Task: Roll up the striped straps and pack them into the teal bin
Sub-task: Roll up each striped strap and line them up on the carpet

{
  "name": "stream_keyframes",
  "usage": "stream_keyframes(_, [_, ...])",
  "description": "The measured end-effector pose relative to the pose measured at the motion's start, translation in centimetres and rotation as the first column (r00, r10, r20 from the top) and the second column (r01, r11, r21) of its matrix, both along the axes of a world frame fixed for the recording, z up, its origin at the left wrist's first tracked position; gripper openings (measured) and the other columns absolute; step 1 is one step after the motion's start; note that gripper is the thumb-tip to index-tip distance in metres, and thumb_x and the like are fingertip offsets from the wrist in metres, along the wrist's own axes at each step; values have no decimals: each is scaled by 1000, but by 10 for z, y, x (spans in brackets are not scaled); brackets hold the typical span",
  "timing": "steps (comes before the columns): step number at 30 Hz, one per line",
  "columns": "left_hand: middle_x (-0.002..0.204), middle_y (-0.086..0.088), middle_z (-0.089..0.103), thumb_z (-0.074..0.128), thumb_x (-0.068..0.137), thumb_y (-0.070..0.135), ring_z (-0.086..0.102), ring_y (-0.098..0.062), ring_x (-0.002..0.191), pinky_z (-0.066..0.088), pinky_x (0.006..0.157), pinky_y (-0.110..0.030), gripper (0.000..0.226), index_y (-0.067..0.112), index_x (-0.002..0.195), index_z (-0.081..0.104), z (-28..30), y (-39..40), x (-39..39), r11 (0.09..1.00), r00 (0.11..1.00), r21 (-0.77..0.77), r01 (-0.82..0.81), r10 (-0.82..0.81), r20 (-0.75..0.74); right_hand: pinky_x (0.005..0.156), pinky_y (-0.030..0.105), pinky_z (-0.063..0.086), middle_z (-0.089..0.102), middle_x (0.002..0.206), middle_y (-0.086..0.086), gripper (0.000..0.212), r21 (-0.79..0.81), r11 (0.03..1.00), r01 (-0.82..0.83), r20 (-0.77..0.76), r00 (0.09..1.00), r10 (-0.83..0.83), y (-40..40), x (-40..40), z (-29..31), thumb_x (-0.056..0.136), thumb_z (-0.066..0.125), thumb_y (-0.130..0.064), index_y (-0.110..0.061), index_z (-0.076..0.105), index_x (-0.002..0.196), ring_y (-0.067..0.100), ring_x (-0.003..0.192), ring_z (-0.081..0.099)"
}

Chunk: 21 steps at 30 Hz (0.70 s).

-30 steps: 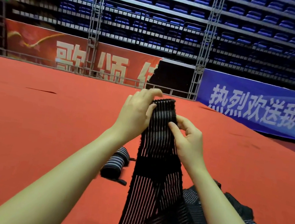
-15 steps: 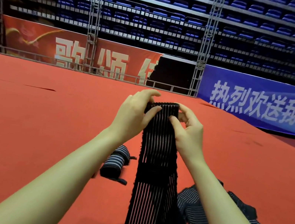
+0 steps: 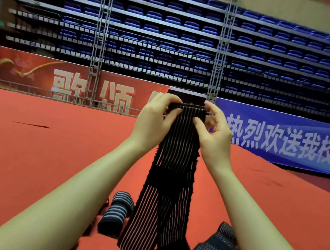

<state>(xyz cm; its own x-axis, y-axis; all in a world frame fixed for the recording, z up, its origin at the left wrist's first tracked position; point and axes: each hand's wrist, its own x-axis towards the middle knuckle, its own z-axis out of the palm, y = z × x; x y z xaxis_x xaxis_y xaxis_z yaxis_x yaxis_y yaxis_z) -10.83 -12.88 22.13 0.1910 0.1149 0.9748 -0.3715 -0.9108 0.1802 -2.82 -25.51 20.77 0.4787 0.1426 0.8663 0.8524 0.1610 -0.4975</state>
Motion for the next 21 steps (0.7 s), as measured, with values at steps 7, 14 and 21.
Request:
stream_keyframes(7, [91,3,60,65,87,10,56,-9,76,50,73,-29,27,9,113,56,4,-8,-6,996,997,-52,74,-75,-25,95,52,41,63,91,-32,17,-16,996,92,109,990,-90,-6,3,19,81,57,-45,-62,56,85,28,99,58])
stream_keyframes(14, [75,8,63,68,86,22,61,-11,73,51,70,-40,10,22,90,59,-66,-6,-9,955,971,-293,-46,-27,-238,102,36,27,60,79,-25,20,-13,994,109,-23,994,-109,-3,11,-11,89,65,-22,-40,58,84,21,95,59])
stream_keyframes(21, [82,14,63,65,88,27,54,-8,93,37,89,-33,10,27,79,62,-93,-14,-20,924,928,-376,-71,-76,-363,86,21,18,59,75,-23,14,-47,982,185,-86,978,-189,0,3,-35,91,63,-23,-37,60,88,15,92,59])
